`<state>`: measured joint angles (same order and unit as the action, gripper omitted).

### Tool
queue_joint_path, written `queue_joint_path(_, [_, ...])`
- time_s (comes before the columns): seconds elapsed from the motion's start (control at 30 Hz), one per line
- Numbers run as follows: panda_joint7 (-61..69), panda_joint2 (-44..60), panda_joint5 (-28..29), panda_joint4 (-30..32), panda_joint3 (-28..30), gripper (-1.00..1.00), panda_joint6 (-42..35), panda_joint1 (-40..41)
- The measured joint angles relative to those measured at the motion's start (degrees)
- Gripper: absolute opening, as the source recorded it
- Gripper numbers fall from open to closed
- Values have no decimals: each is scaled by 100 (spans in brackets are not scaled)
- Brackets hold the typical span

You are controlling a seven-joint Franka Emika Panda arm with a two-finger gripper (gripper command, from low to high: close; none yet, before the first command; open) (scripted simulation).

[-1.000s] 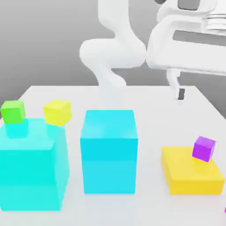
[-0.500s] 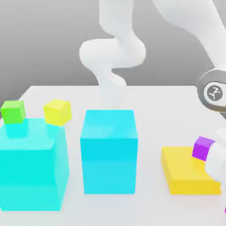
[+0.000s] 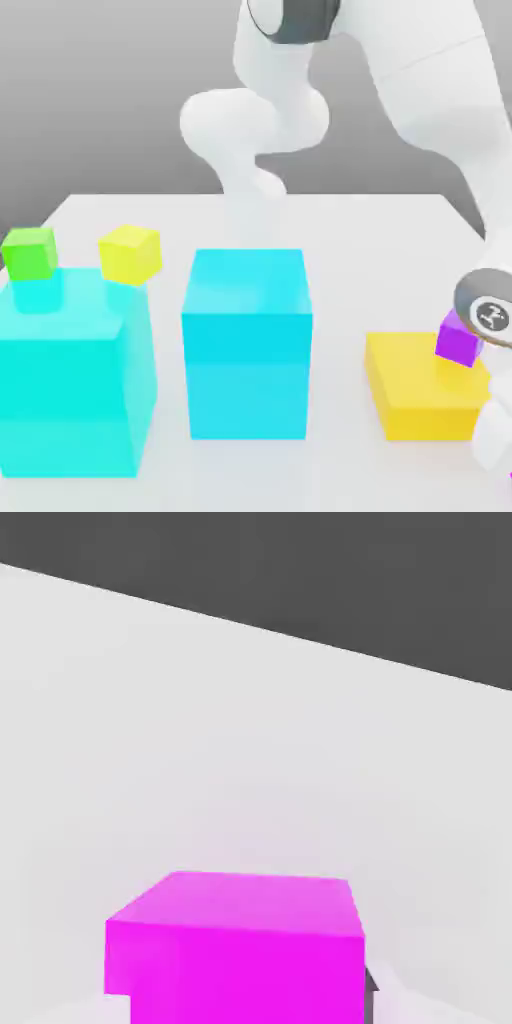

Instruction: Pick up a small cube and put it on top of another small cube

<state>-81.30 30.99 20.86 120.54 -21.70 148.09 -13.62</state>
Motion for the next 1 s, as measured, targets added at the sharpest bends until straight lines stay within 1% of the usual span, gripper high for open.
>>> queue_joint_path(0.1, [340,-554,-251,319,-279,-100,-262,139])
queue_joint_path(0.27, [1055,-1456,-704,1001,-761,-100,-492,339])
queue_joint_path(0.47, [2170,-2644,-1622,1862,-1185,-100,-657,396])
queue_joint_path(0.53, [2589,-3064,-1998,2152,-1265,-100,-702,315])
queue_joint_path(0.73, [3819,-4309,-3083,3024,-1057,-100,-839,-168])
queue_joint_path(0.8, [3934,-4336,-3136,3210,-1063,-100,-656,-209])
queue_joint_path(0.93, [3591,-3652,-2643,3389,-1190,-100,151,-62])
queue_joint_path(0.97, [3499,-3498,-2517,3417,-1194,100,317,-43])
queue_joint_path(1.0, [3500,-3498,-2518,3417,-1194,100,317,-40])
